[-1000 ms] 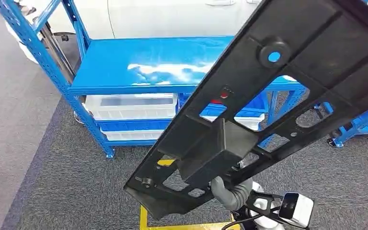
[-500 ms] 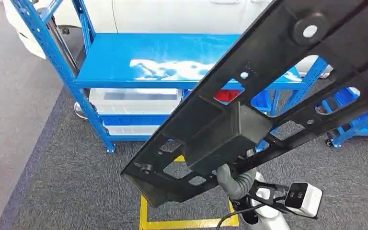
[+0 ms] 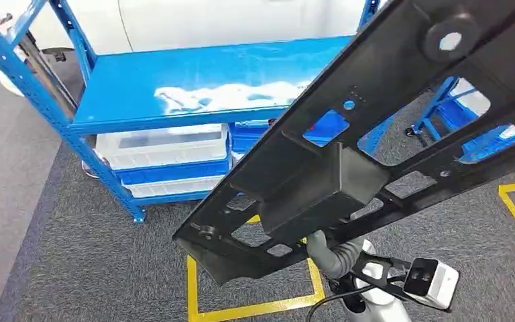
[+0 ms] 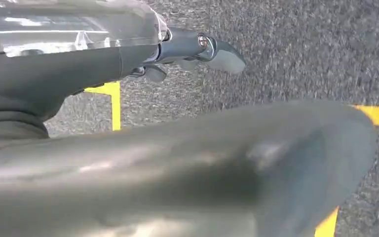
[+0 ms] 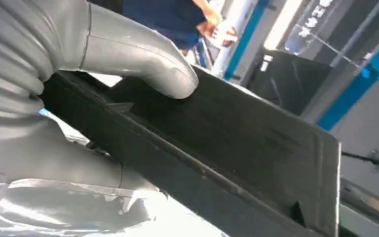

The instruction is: Take the parts from the cabinet and place them on the table.

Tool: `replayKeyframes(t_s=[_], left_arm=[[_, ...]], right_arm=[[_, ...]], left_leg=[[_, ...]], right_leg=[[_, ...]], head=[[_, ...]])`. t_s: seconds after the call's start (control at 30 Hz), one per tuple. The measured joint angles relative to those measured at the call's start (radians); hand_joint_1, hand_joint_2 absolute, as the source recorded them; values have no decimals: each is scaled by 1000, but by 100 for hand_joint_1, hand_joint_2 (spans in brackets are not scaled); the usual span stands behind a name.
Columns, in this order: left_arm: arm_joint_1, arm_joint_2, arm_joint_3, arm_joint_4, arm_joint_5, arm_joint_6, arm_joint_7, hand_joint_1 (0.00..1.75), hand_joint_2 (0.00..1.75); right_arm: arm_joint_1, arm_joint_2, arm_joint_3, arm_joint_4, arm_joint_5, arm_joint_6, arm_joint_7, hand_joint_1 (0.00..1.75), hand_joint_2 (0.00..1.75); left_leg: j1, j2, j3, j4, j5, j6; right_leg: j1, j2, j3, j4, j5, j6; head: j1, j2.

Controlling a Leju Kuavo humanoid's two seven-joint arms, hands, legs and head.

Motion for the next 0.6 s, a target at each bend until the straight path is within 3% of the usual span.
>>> replayKeyframes(t_s=[0.07, 0.1, 0.13, 0.17, 0.2, 0.23, 0.27, 0.3, 0.4, 0.43, 0.47, 0.5, 0.53, 0.6], left_arm=[[3, 0, 2, 0, -10, 3, 14, 0, 0], [5, 0, 3, 0, -10, 8, 19, 0, 0], [6, 0, 5, 0, -10, 15, 27, 0, 0], [6, 0, 7, 0, -9, 23, 34, 0, 0], [6, 0, 8, 0, -9, 28, 38, 0, 0], [5, 2, 8, 0, -8, 40, 47, 0, 0], [6, 2, 10, 0, -8, 54, 56, 0, 0], [5, 2, 12, 0, -9, 64, 60, 0, 0], [3, 12, 13, 0, -22, 87, 61, 0, 0], [1, 14, 13, 0, -26, 88, 58, 0, 0], [-2, 18, 13, -2, -26, 88, 53, 0, 0], [-1, 23, 13, -2, -25, 83, 44, 0, 0], [4, 30, 13, -2, -21, 86, 34, 0, 0], [8, 35, 15, -3, -18, 100, 8, 0, 0]], right_arm=[[-8, 1, 5, -6, 19, -14, 0, 175, 175], [-5, 1, 6, -10, 31, -19, 0, 175, 175], [-1, 1, 7, -16, 45, -28, 0, 175, 175], [1, 2, 8, -23, 56, -34, 0, 175, 175], [1, 3, 8, -28, 60, -39, 0, 175, 175], [0, 5, 8, -35, 58, -47, 0, 175, 175], [-5, 6, 8, -35, 43, -49, 0, 175, 175], [-16, 6, 6, -33, 29, -49, 0, 175, 175], [-39, 4, -23, -30, -2, -46, 0, 175, 175], [-38, 3, -38, -33, -2, -50, 0, 175, 175], [-24, 3, -51, -45, 5, -59, 0, 175, 175], [-10, 3, -57, -67, 14, -66, 0, 175, 175], [3, 3, -57, -85, 24, -67, 0, 175, 175], [36, 3, -55, -111, 39, -68, 0, 175, 175]], left_leg=[[2, -19, -72, 166, -80, -3], [2, -22, -100, 228, -96, -3], [2, -23, -106, 240, -87, -3], [2, -24, -90, 205, -55, -1], [2, -27, -53, 129, -9, 2], [3, -43, -11, 39, 38, 6], [4, -84, 22, -40, 67, 11], [6, -107, 30, -63, 53, 12], [-2, -84, 29, -65, 54, 19], [9, -75, 32, -75, 61, 28], [11, -60, 33, -80, 66, 34], [11, -53, 32, -81, 66, 39], [9, -40, 32, -81, 66, 42], [7, -15, 31, -80, 64, 43]], right_leg=[[2, 24, -3, 0, 2, -5], [4, 36, -4, 1, 3, -5], [4, 49, -5, 3, 4, -5], [4, 61, -4, 4, 4, -5], [5, 75, -3, 6, 4, -4], [4, 86, -3, 9, 3, -2], [3, 96, -5, 12, 2, 0], [9, 107, -12, 20, 3, 8], [-3, 138, -27, 16, 15, 29], [4, 145, -30, 15, 17, 37], [3, 109, -32, 30, 4, 39], [6, 70, -54, 73, -29, 42], [2, 50, -92, 154, -74, 46], [-5, 36, -164, 306, -133, 53]], head=[[0, 0], [0, 0], [0, 0], [0, 0], [0, 0], [0, 0], [0, 0], [0, 0], [0, 0], [0, 0], [0, 0], [0, 0], [0, 0], [0, 0]])
